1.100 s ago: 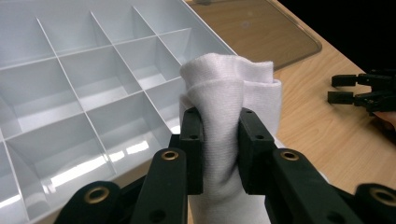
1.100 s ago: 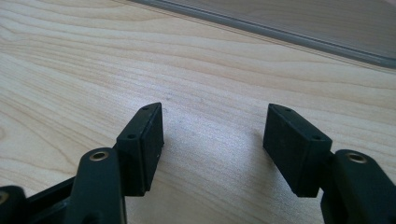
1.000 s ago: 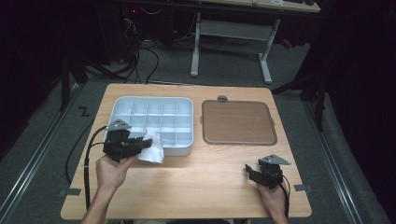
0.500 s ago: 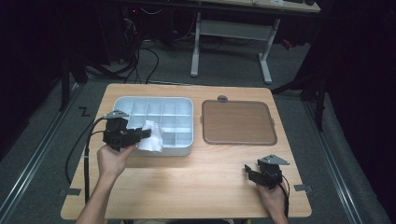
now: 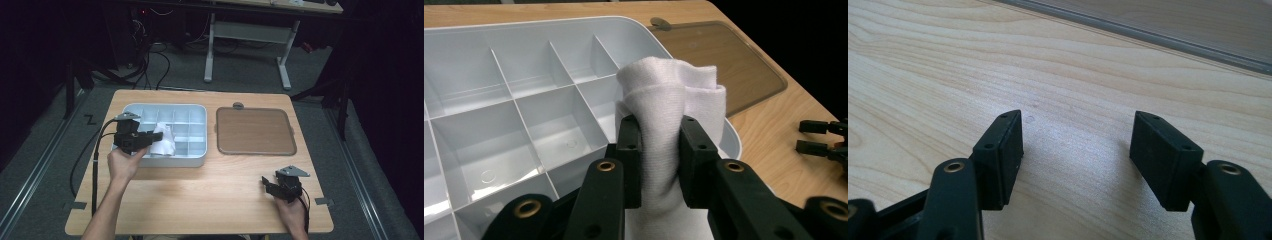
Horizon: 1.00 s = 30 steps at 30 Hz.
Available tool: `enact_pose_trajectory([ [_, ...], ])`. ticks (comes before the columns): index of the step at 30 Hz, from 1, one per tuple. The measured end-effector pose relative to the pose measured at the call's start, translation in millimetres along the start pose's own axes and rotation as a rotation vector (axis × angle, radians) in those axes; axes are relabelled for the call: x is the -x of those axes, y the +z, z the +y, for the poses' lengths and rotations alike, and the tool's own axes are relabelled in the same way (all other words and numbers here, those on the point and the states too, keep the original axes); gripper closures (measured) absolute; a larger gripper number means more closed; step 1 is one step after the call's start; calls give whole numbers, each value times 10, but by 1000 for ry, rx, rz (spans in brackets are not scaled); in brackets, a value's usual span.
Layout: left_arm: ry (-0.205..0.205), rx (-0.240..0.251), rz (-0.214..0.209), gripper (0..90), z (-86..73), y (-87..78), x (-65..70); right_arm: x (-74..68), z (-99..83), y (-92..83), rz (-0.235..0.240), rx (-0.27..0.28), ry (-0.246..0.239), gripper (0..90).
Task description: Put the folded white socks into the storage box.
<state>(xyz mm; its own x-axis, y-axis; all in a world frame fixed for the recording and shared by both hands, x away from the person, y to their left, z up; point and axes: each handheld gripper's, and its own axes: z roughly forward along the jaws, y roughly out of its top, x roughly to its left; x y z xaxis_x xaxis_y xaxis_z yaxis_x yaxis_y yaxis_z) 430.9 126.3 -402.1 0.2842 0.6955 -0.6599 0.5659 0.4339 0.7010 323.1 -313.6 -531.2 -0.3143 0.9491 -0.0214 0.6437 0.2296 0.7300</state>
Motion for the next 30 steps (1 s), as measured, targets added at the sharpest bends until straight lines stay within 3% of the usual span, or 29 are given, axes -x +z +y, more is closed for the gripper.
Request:
enact_pose_trajectory([
  [10, -29, 0, -4, 747, 0, 113, -83, -2, 0, 0, -1, 0, 0, 388],
  [18, -50, -5, 20, 746, -36, 174, -219, -14, 1, 0, -1, -1, 1, 388],
  [30, 65, -37, 102, 744, -181, 293, -308, -27, 2, 1, 0, -1, 0, 387],
])
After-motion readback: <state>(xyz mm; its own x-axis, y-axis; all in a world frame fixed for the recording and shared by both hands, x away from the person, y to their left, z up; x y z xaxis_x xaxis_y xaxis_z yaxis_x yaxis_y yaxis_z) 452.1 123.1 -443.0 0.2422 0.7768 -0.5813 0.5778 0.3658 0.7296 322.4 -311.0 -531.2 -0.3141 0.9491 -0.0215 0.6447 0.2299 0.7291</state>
